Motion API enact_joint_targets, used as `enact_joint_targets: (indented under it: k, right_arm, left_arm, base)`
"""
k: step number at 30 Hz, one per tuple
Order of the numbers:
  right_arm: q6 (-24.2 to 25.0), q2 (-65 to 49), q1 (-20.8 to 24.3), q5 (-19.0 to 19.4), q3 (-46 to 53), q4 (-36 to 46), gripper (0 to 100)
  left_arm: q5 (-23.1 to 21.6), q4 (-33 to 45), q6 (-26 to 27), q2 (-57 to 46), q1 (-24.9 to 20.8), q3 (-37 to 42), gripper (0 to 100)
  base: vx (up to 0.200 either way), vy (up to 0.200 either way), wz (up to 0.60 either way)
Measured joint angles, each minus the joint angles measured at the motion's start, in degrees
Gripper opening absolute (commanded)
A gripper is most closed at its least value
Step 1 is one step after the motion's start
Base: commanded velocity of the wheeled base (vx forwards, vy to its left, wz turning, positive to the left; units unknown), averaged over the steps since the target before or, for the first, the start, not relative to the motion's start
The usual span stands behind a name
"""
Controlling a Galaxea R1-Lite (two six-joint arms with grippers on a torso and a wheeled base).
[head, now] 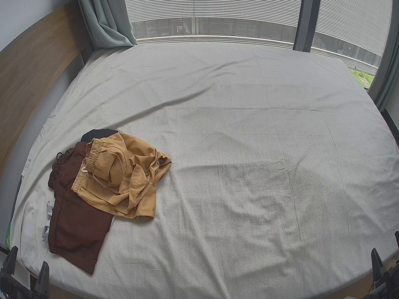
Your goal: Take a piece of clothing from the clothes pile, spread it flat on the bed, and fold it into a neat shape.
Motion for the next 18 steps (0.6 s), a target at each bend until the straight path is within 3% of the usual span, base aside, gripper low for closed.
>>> enact_joint_targets:
  k: [18]
  right_arm:
    - [0.1,0.0,-0.1,0.0,0.0,0.0,100]
  left_arm:
    - [-0.6,0.0,0.5,0.0,0.0,0.0,100]
  base:
    - [0.000,0.000,0.00]
